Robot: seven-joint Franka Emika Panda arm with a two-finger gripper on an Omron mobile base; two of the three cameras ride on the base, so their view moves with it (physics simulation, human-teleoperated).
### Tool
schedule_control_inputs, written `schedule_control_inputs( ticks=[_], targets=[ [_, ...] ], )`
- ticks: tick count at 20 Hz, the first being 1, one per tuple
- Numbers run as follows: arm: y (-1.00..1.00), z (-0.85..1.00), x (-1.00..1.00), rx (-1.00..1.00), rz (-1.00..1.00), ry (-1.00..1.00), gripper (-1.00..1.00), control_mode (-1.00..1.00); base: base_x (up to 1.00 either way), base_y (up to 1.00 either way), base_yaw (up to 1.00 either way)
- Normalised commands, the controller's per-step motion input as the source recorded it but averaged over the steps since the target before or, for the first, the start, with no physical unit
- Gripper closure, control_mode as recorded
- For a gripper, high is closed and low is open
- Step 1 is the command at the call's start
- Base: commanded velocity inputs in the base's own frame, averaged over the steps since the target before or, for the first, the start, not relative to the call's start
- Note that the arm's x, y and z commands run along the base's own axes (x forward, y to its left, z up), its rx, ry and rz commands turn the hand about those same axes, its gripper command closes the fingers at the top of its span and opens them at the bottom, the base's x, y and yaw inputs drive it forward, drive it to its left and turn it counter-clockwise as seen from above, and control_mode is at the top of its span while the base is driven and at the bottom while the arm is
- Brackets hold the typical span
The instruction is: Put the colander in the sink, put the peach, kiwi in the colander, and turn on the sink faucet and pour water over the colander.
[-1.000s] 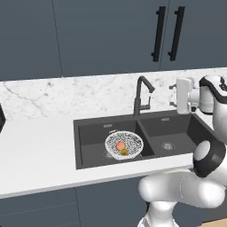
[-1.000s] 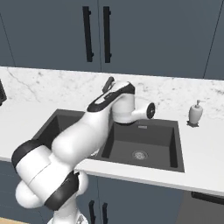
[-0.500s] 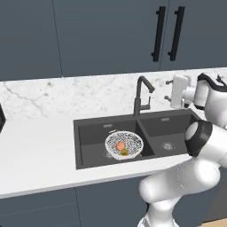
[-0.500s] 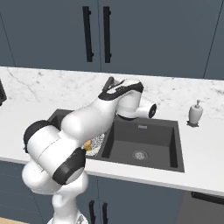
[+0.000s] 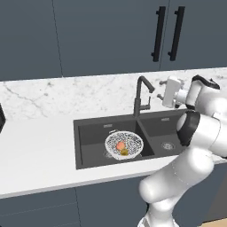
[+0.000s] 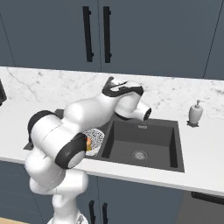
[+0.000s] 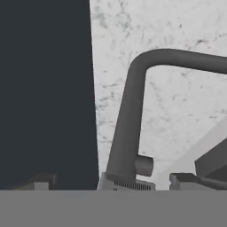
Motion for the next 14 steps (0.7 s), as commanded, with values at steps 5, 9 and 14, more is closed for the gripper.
schedule_control_inputs(
  ticks=[5,9,14],
  targets=[
    [0.0,-0.07,0.38,0.0,0.04,0.0,-1.0,-1.0,0.0,0.0,0.0],
    [0.0,0.0,0.33,0.01,0.03,0.0,-1.0,-1.0,0.0,0.0,0.0],
    [0.1,-0.03,0.1,0.0,0.0,-0.04,-1.0,-1.0,0.0,0.0,0.0]
  ],
)
